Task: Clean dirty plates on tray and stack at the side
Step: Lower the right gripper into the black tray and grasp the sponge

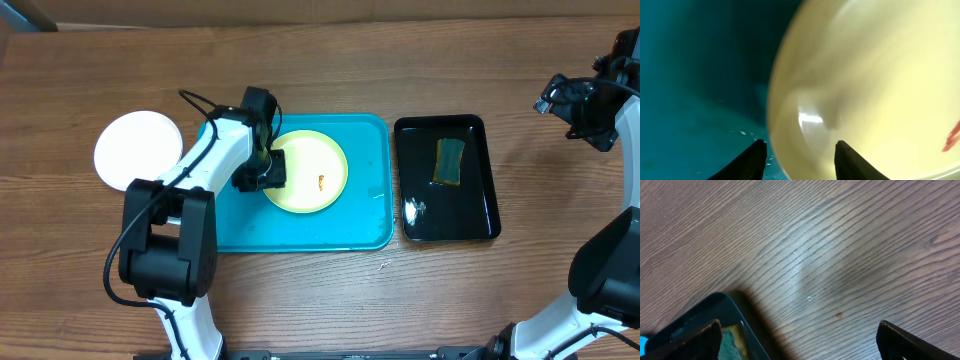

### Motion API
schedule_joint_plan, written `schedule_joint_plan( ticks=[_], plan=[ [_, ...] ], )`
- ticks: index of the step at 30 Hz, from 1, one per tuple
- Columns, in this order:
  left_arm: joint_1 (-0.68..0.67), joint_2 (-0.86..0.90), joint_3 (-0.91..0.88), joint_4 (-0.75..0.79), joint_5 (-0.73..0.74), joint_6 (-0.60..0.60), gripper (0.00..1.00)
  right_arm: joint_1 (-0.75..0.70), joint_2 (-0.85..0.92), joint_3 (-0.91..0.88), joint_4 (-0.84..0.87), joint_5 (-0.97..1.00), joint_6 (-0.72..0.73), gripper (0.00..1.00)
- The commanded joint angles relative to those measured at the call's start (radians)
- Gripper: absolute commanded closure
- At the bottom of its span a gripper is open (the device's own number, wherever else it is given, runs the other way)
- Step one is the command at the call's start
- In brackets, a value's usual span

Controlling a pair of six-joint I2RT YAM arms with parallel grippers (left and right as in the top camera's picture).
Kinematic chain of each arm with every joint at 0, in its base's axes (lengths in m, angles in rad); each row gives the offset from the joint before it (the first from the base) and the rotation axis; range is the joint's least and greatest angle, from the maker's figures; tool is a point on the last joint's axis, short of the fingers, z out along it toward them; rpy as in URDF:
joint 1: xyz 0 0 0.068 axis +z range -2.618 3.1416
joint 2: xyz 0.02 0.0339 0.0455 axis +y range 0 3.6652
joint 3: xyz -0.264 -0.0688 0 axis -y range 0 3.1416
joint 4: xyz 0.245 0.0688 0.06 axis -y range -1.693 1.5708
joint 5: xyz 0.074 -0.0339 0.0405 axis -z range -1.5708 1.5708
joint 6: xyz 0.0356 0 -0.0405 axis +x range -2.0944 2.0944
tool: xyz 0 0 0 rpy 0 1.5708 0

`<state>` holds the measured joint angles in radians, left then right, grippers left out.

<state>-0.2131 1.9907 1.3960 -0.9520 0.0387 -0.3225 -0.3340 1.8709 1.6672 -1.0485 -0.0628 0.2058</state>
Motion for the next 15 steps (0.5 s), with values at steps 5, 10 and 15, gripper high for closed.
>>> schedule_joint_plan(
  ticks=[5, 10, 15],
  plan=[
    [0.016, 0.012, 0.082, 0.093, -0.074, 0.079, 0.54, 0.002, -0.019, 0.015, 0.003, 0.01, 0.004, 0.0],
    [0.016, 0.012, 0.049, 0.126, -0.075, 0.092, 0.55, 0.002, -0.019, 0.015, 0.003, 0.01, 0.004, 0.0],
    [0.016, 0.012, -0.001, 0.155, -0.076, 0.091, 0.55, 0.002, -0.019, 0.015, 0.003, 0.01, 0.004, 0.0]
  ],
)
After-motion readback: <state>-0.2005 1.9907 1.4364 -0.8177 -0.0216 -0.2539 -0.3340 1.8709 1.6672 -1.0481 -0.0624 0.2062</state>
